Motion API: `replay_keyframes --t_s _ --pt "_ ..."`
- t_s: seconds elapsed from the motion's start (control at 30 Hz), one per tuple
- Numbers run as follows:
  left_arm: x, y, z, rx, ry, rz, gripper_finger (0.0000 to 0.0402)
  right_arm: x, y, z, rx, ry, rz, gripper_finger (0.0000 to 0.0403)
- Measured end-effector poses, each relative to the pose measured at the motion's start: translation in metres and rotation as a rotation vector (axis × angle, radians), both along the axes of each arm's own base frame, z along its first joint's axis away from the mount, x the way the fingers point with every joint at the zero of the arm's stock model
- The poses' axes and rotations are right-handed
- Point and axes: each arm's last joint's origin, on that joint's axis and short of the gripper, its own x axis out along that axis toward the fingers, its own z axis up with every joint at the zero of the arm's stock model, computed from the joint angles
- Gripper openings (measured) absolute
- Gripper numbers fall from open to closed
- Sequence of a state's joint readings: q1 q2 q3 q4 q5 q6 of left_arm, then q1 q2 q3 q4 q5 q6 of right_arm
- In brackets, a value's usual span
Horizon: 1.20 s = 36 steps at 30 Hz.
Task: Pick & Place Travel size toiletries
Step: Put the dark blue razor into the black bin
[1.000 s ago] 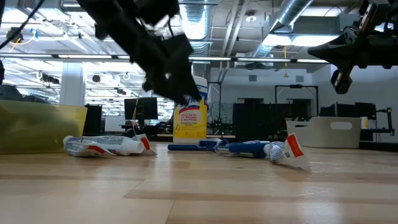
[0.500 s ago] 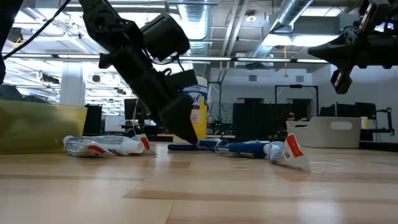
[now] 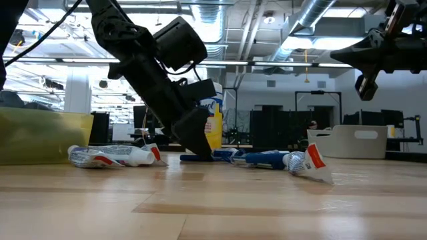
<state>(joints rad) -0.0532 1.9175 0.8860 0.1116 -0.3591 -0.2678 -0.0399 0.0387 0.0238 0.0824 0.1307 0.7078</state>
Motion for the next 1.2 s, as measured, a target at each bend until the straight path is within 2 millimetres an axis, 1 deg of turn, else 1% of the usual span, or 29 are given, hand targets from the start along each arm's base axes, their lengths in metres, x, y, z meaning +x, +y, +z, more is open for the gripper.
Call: replay_keyframes --t_s 0.13,0.2,0.27,0.37,0.47,0.53,0.6,0.7,0.8,0.87,0.93,1.07,1.2 --pt "0.0 -0.001 0.0 -0.017 0.002 -0.016 0.0038 0.0 0.0 0.0 0.0 0.0 0.0 0.0" --pt "0.0 -0.001 -0.001 -0.022 0.007 -0.02 0.0017 0.0 0.0 0.0 0.0 0.0 0.0 0.0" --pt "0.0 -0.001 -0.001 -0.022 0.007 -0.019 0.0017 0.0 0.0 0.0 0.0 0.0 0.0 0.0" --pt "0.0 -0.001 -0.001 -0.023 0.004 -0.019 0.0029 0.0 0.0 0.0 0.0 0.0 0.0 0.0" --pt "-0.001 0.0 0.006 -0.027 -0.01 -0.021 0.0024 0.0 0.0 0.0 0.0 0.0 0.0 0.0" --pt "-0.006 0.0 0.015 -0.026 -0.006 -0.021 0.0015 0.0 0.0 0.0 0.0 -0.001 0.0 0.0" --pt "-0.007 0.0 0.027 -0.028 -0.041 -0.022 0.0015 0.0 0.0 0.0 0.0 0.0 0.0 0.0" --pt "-0.011 -0.001 0.058 -0.031 -0.124 -0.026 0.0015 0.0 0.0 0.0 0.0 0.0 0.0 0.0" --pt "-0.021 -0.006 0.085 -0.039 -0.175 -0.046 0.0016 0.0 0.0 0.0 0.0 0.0 0.0 0.0" --pt "-0.03 -0.012 0.108 -0.061 -0.232 -0.082 0.0015 0.0 0.0 0.0 0.0 0.0 0.0 0.0" --pt "-0.042 -0.021 0.128 -0.083 -0.264 -0.128 0.0015 0.0 0.0 0.0 0.0 0.0 0.0 0.0" --pt "-0.069 -0.042 0.157 -0.132 -0.288 -0.249 0.0015 0.0 0.0 0.0 0.0 0.0 0.0 0.0" --pt "-0.101 -0.069 0.175 -0.187 -0.263 -0.402 0.0015 0.0 0.0 0.0 0.0 0.0 0.0 0.0"
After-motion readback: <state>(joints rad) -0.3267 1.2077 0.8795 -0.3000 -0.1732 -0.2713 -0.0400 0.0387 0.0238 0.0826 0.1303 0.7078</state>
